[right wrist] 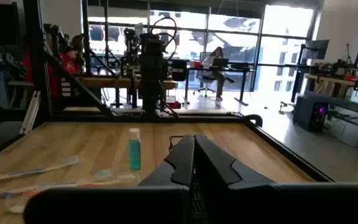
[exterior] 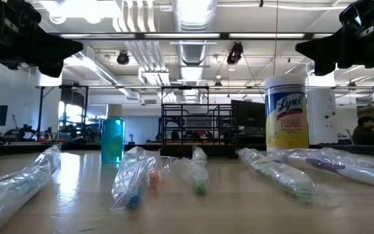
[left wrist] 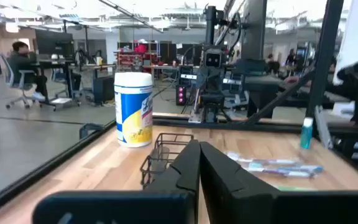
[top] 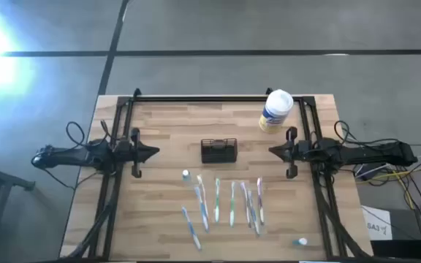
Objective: Pick & Place toothbrushing station
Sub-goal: Put the top mouthwash bottle into the black wire organizer
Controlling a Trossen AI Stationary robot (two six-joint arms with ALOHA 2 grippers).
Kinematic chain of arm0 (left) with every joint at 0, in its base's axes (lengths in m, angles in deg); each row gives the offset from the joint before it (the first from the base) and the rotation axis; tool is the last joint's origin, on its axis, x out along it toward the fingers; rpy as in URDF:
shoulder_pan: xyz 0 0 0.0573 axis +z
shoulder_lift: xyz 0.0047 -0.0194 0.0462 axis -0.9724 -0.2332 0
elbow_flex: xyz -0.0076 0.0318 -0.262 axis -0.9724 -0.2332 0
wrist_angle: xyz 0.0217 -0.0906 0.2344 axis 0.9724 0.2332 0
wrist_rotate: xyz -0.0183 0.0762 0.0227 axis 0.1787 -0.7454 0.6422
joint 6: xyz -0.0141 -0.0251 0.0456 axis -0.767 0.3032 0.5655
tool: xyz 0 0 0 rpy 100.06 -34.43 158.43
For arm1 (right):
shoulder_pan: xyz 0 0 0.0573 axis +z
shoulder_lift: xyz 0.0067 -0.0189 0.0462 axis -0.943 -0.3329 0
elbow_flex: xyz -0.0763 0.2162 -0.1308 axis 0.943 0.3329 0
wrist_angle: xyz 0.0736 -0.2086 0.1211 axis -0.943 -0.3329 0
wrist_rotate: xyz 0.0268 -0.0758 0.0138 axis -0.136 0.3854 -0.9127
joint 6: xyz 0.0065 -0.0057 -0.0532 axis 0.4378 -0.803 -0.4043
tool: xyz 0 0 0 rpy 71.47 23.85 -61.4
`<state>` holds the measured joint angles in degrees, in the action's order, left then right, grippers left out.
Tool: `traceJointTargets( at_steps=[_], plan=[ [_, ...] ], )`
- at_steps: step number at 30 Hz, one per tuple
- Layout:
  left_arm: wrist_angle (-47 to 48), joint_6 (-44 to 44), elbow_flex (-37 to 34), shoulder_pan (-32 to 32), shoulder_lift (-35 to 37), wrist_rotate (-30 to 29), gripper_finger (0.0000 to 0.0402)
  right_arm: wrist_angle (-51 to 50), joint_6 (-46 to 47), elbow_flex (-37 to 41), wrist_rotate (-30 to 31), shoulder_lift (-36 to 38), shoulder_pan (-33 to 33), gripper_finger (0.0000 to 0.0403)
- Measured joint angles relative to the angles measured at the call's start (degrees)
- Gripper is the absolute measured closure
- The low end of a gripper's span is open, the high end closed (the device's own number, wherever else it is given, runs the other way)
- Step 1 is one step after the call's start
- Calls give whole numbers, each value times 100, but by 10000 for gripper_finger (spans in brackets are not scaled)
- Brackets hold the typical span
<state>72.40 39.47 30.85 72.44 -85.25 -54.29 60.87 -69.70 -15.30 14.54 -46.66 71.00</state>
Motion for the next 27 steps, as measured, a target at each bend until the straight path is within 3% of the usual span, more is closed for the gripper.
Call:
traceJointTargets(
  at_steps=[8,19,27],
  plan=[
    [-13,-414,4,0,0,-1,393,0,24,0,0,0,0,394],
    [-388,-305,34,0,-46,34,382,26,23,0,-3,-2,0,394],
    [-243,-299,741,0,-654,25,395,26,-72,0,2,-2,0,394]
  ],
)
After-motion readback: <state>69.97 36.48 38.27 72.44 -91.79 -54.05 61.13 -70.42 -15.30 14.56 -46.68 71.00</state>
